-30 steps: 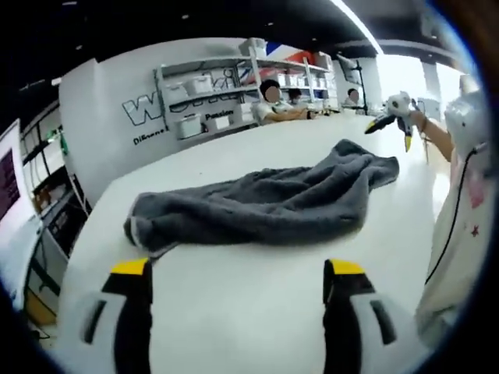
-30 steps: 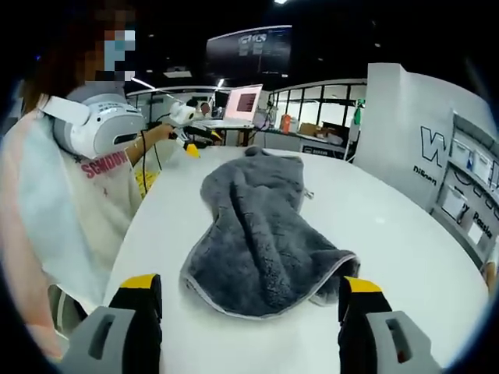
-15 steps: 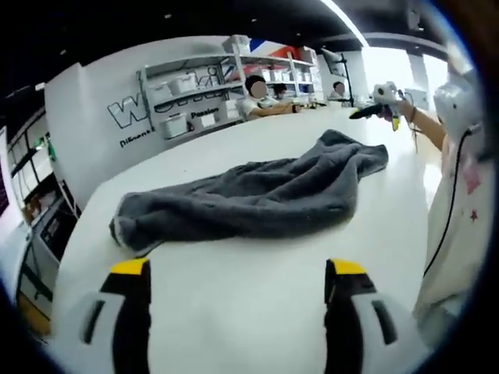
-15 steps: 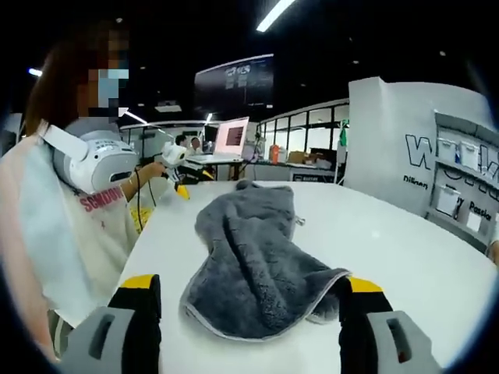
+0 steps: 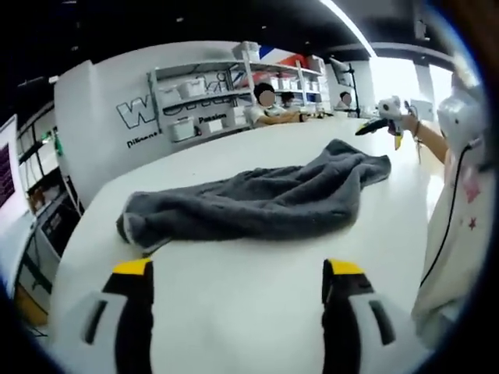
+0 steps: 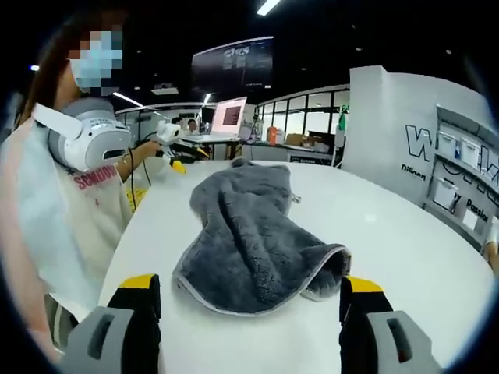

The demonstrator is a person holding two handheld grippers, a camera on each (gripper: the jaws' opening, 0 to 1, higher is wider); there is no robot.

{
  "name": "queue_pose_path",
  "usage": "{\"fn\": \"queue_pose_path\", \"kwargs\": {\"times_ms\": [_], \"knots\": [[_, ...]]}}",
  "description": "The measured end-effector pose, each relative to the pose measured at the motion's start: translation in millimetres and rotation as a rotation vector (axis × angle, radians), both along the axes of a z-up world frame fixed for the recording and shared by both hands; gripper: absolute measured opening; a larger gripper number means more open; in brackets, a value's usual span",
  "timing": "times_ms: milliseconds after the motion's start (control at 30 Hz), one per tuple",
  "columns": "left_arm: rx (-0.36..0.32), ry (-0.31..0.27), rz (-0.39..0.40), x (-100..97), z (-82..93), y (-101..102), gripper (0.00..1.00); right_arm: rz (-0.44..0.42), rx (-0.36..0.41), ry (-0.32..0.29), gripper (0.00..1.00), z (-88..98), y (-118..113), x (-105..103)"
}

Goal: Fold the towel on the table until its edges align and the towel forms a compact rectangular stack.

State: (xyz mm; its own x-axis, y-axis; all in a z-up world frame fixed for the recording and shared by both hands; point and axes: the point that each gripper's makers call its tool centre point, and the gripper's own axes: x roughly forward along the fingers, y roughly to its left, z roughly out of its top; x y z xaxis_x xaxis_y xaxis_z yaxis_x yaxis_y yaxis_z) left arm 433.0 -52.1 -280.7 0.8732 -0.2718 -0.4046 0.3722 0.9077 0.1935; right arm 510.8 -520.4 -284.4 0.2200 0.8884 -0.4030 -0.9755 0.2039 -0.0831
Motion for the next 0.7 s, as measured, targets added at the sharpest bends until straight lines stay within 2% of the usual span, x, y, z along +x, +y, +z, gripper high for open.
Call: {"fn": "queue_pose_path", "kwargs": {"times_ms": [200, 267, 400, 533, 600, 700], "knots": [[-0.031, -0.033, 0.019, -0.5, 7.0, 4.9, 0.95, -0.032, 0.031, -0.007, 0.99, 10.0, -8.7, 2.9], [-0.029, -0.033, 0.018, -1.9, 6.7, 4.8, 0.92, -0.041, 0.029, -0.010, 0.99, 10.3, -11.2, 3.9], [-0.023, -0.029, 0.022, -4.3, 6.5, 5.4, 0.94, -0.057, 0.017, -0.021, 0.99, 10.2, -17.3, 7.4], [-0.027, -0.035, 0.027, -8.1, 9.4, 4.9, 0.96, -0.038, 0.008, -0.053, 0.99, 14.6, -19.4, 9.9], [-0.030, -0.038, 0.029, -9.7, 11.2, 4.3, 0.96, -0.041, 0.018, -0.067, 0.94, 20.0, -17.5, 14.9], [-0.020, -0.037, 0.030, -13.6, 12.5, 2.5, 0.95, -0.055, 0.024, -0.076, 0.82, 28.3, -17.6, 27.7]]}}
